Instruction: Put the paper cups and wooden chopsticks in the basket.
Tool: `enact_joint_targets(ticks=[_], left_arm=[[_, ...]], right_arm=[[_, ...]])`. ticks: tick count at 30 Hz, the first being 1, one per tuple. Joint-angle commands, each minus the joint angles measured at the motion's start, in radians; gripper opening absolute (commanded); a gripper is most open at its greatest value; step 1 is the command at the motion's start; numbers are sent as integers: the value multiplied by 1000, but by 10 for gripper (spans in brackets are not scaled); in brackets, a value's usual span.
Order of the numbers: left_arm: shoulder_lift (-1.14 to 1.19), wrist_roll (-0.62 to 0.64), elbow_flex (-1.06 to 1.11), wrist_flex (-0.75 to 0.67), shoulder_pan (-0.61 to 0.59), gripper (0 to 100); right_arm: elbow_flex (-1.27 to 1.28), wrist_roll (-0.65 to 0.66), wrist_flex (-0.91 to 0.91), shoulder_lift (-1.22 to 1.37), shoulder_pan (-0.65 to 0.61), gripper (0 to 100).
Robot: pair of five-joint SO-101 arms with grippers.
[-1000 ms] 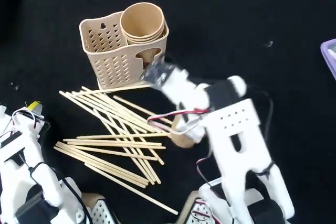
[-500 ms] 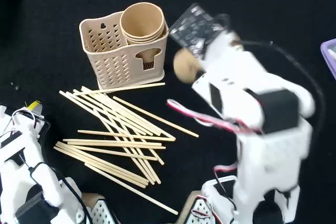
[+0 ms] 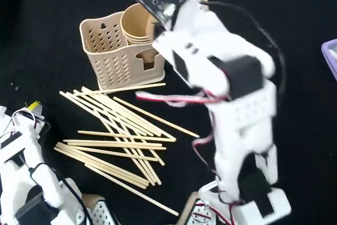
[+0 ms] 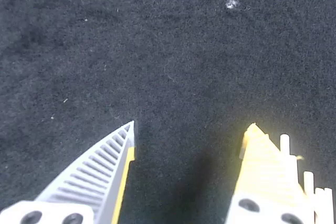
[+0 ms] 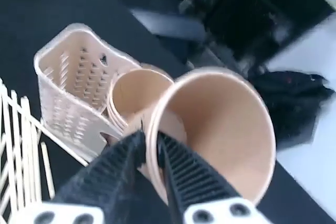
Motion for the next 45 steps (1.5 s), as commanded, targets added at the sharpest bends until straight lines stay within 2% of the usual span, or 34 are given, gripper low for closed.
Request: enact_joint_targets(ticks=[1,6,9,16,24,29,33,36,42,45], left_arm=[[-31,-6,-21,-15,8,321],[-31,-6,-22,-15,8,321],[-31,-6,-22,-15,8,321],[-31,-6,-22,-15,8,321],[-31,-6,-22,-15,8,321],[-31,-6,-22,-15,8,321],[-31,-6,-22,-15,8,321],[-31,-6,-22,-15,8,321],[-31,-8,-22,-15,7,321],[-31,-8,-22,-15,4,321]], right_arm=[[-125,-12,-31,41,-20,11],[-294,-12,8,76,-87,11],[-302,-12,8,113,-120,11],[-303,-6,11,278,-91,11],[-371,-6,9,295,-92,11],[-325,-6,9,297,-89,15],[-306,-26,9,297,-87,129],[-329,-97,5,297,-87,211],[-374,-118,14,289,-87,226],[-398,-117,87,286,-87,226]])
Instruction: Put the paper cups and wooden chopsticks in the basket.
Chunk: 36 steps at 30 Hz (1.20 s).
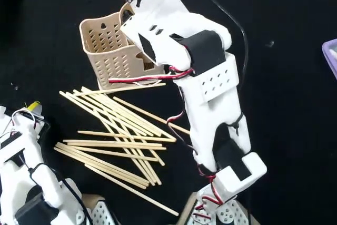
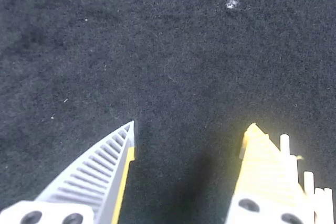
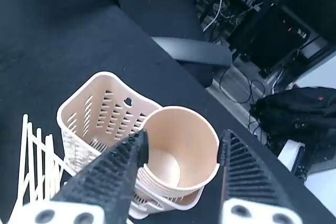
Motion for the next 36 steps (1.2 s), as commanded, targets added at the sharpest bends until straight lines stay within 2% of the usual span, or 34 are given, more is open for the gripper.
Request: enact_joint_targets(ticks=[1,6,10,14,18,22,27,31,36], left_arm=[[-31,-8,-22,-15,4,321],[-31,-8,-22,-15,5,321],[-31,-8,-22,-15,5,321],[-31,-8,-22,-15,7,321],[-31,-8,-22,-15,8,321],[-31,-8,-22,-15,8,321],[-31,-8,-22,-15,8,321],[-31,-8,-22,-15,7,321],[-31,-8,-22,-15,8,321]], right_arm=[[-85,-3,107,-16,14,226],[-185,0,285,-15,11,226],[-127,-9,296,-61,25,226],[160,-11,296,-237,15,226],[607,-2,264,-467,-40,226],[1122,-9,69,-673,-167,226],[1632,-11,-362,-796,-292,230],[1781,-71,-631,-725,-342,230],[1755,-110,-802,-509,-358,230]])
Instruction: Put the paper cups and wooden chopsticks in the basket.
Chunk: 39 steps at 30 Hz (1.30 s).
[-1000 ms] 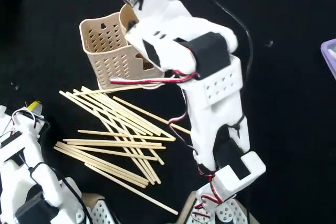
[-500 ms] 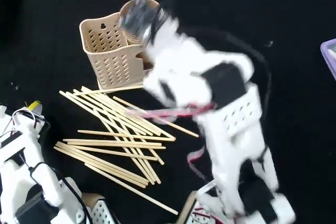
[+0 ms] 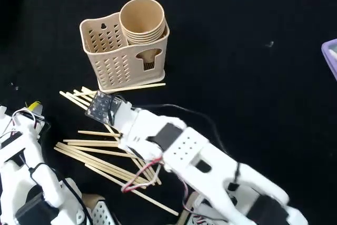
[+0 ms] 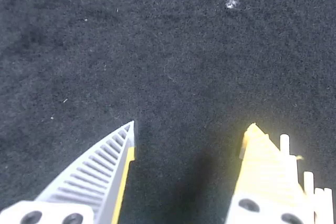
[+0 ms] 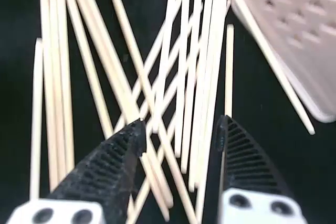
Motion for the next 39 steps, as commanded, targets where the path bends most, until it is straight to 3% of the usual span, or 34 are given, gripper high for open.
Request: enact_joint_targets(ticks=[1,10,15,20,24,32,37,39], left_arm=[[-31,-8,-22,-15,8,321],[-31,-8,-22,-15,5,321],[-31,-8,-22,-15,4,321],[-31,-8,-22,-15,4,321],[-31,-8,-22,-14,5,321],[-31,-8,-21,-14,4,321],[-31,-8,-21,-14,5,321],[-31,-8,-21,-14,5,321]], right_arm=[[-38,-29,-117,148,-18,230],[-206,-34,-123,476,25,222],[-193,-28,-120,478,83,5],[-168,-11,55,343,95,11],[-153,114,247,214,101,10],[-56,384,327,116,213,10],[-53,400,316,117,221,18],[-56,387,324,117,219,69]])
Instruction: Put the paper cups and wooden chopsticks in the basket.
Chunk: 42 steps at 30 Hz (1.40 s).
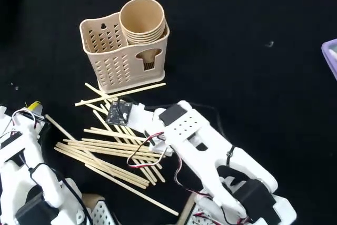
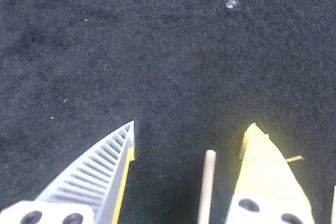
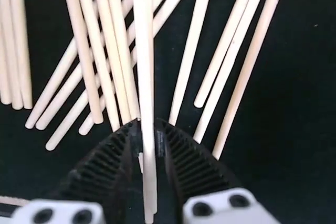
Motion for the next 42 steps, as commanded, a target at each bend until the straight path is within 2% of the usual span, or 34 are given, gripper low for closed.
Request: enact_joint_targets(ticks=[1,3,5,9,12,15,18,33,38,40,42], left_arm=[[-31,-8,-21,-14,7,321],[-31,-8,-21,-14,8,321],[-31,-8,-21,-14,8,321],[-31,-8,-21,-14,8,321],[-31,-8,-21,-14,8,321],[-31,-8,-21,-14,8,321],[-31,-8,-19,-14,7,321],[-31,-8,-16,-9,2,321],[-31,-8,-16,-9,4,321],[-31,-8,-16,-8,2,321],[-31,-8,-15,-8,1,321]], right_arm=[[-8,-32,6,-44,18,109],[-13,-112,0,-50,0,187],[-13,-175,-11,-50,-60,221],[24,-299,-129,-42,-219,222],[90,-358,-299,-42,-253,222],[147,-358,-420,-42,-245,222],[166,-356,-450,-42,-249,222],[186,-308,-413,-33,-253,222],[111,-315,-373,104,-253,221],[71,-315,-371,151,-250,198],[45,-313,-354,154,-247,128]])
